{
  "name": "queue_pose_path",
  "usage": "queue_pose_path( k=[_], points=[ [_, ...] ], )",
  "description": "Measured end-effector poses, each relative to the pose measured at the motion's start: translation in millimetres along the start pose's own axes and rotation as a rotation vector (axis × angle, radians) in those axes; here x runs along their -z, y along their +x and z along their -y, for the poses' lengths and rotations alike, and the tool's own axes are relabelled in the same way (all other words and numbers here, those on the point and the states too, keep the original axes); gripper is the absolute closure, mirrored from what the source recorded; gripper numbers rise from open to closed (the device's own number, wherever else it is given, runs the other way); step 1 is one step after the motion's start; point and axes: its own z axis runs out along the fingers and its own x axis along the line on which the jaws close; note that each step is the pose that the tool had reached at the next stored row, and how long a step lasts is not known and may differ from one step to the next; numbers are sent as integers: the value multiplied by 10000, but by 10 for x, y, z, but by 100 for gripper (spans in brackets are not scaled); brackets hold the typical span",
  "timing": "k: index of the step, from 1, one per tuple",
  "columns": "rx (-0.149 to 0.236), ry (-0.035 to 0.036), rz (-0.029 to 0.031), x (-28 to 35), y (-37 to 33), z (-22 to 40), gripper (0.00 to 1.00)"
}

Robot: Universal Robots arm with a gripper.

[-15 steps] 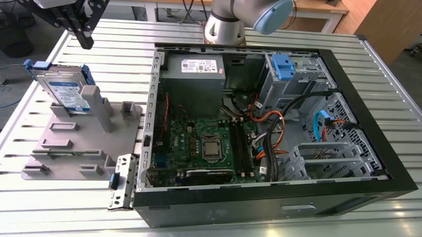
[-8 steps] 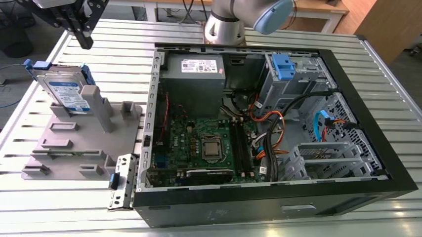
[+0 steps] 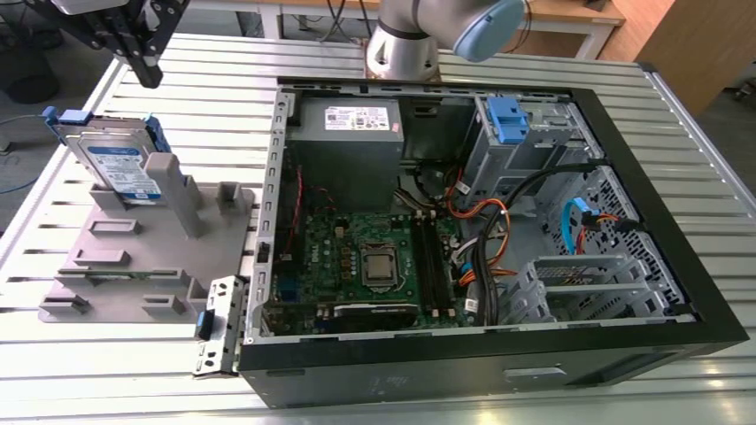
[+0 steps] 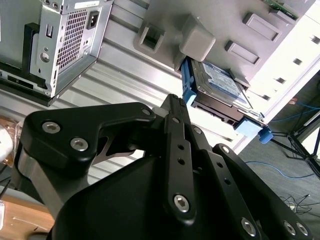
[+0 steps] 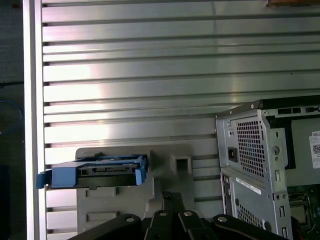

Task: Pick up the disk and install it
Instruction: 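Reach for the disk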

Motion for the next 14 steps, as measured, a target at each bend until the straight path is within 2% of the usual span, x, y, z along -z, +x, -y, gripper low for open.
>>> queue_pose_path(
  k=[14],
  points=[
    [1, 0, 0, 5, 143, 11, 89]
  ],
)
